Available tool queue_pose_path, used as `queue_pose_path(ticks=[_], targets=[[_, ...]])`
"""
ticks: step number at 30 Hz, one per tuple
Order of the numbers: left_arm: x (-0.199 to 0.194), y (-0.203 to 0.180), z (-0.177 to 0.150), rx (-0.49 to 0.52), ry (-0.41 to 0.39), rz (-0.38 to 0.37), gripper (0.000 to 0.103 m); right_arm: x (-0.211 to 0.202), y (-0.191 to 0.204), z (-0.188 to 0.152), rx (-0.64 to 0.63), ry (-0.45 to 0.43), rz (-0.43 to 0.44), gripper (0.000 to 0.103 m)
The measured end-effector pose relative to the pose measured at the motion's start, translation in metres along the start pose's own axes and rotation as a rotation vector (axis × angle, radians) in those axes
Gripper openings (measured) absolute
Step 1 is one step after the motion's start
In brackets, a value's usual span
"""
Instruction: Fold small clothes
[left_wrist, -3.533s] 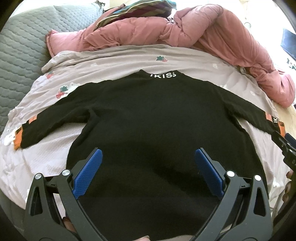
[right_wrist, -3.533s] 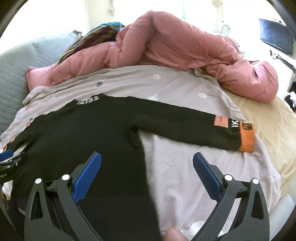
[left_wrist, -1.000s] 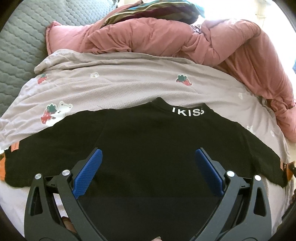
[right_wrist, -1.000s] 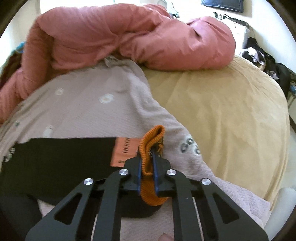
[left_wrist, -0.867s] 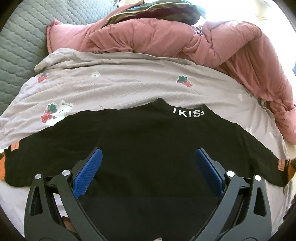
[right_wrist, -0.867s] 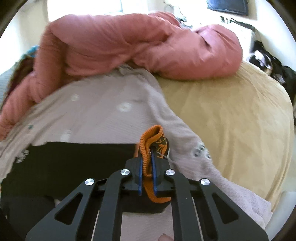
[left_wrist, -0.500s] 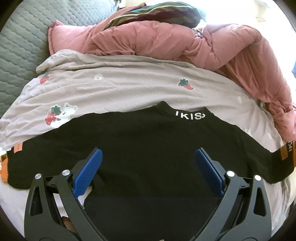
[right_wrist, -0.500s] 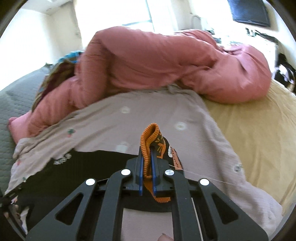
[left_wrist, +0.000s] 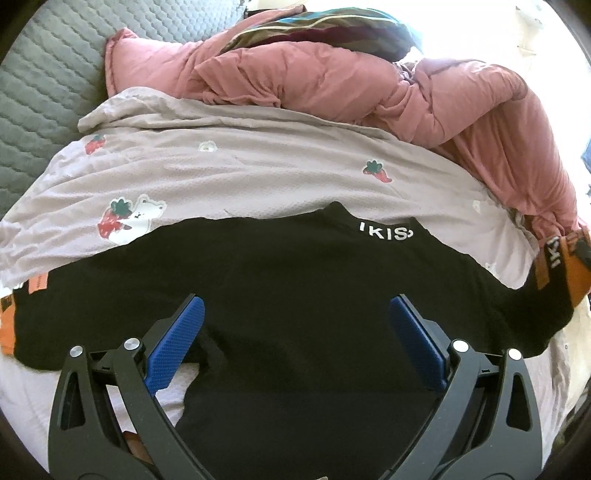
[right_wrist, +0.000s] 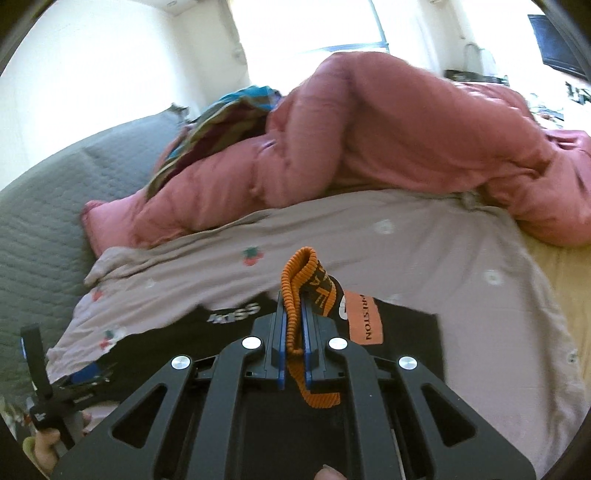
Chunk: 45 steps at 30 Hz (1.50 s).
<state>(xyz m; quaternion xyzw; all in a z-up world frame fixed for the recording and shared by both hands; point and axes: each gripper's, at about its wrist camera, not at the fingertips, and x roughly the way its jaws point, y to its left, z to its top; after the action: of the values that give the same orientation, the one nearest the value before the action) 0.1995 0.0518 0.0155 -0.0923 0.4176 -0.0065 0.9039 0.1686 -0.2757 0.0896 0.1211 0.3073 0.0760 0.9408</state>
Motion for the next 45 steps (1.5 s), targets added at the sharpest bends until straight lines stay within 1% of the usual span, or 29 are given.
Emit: queue_pose_path(ticks=[7, 9, 12, 17, 21, 23, 28, 29, 31, 34, 39, 40, 41, 43, 44, 45], targets=[[-0.006, 0.019, 0.000, -0.049, -0.005, -0.041, 0.094, 0.022, 0.054, -0.005, -0.052, 0.041, 0.093, 0.006], [-0.006, 0.023, 0.001, -0.057, -0.007, -0.043, 0.094, 0.028, 0.068, -0.006, -0.061, 0.050, 0.117, 0.006], [-0.003, 0.030, 0.002, -0.071, -0.004, -0.031, 0.094, 0.035, 0.079, -0.007, -0.074, 0.064, 0.139, 0.006], [0.005, 0.038, 0.002, -0.098, 0.018, -0.061, 0.094, 0.053, 0.100, -0.012, -0.079, 0.103, 0.183, 0.006], [0.013, 0.037, -0.001, -0.090, 0.043, -0.074, 0.094, 0.067, 0.112, -0.019, -0.081, 0.147, 0.207, 0.006], [0.017, 0.038, -0.002, -0.091, 0.054, -0.080, 0.094, 0.071, 0.113, -0.022, -0.073, 0.163, 0.219, 0.009], [0.022, 0.043, -0.005, -0.126, 0.063, -0.117, 0.094, 0.075, 0.111, -0.026, -0.071, 0.168, 0.229, 0.010], [0.022, 0.045, -0.005, -0.138, 0.062, -0.128, 0.094, 0.075, 0.109, -0.027, -0.071, 0.170, 0.227, 0.013], [0.022, 0.048, -0.006, -0.166, 0.057, -0.155, 0.094, 0.073, 0.104, -0.028, -0.074, 0.165, 0.206, 0.016], [0.025, 0.052, -0.006, -0.188, 0.056, -0.169, 0.094, 0.073, 0.092, -0.029, -0.057, 0.161, 0.185, 0.020], [0.030, 0.063, -0.007, -0.249, 0.070, -0.202, 0.094, 0.071, 0.067, -0.033, -0.032, 0.152, 0.127, 0.036], [0.031, 0.064, -0.007, -0.252, 0.072, -0.202, 0.093, 0.070, 0.061, -0.035, -0.025, 0.151, 0.112, 0.037], [0.032, 0.066, -0.007, -0.254, 0.074, -0.202, 0.089, 0.069, 0.055, -0.036, -0.016, 0.150, 0.095, 0.038], [0.034, 0.064, -0.008, -0.248, 0.085, -0.210, 0.078, 0.068, 0.045, -0.040, -0.001, 0.151, 0.080, 0.039], [0.035, 0.062, -0.009, -0.239, 0.094, -0.216, 0.066, 0.066, 0.040, -0.041, 0.006, 0.150, 0.074, 0.040], [0.037, 0.058, -0.010, -0.227, 0.105, -0.223, 0.059, 0.065, 0.036, -0.043, 0.012, 0.148, 0.069, 0.040]])
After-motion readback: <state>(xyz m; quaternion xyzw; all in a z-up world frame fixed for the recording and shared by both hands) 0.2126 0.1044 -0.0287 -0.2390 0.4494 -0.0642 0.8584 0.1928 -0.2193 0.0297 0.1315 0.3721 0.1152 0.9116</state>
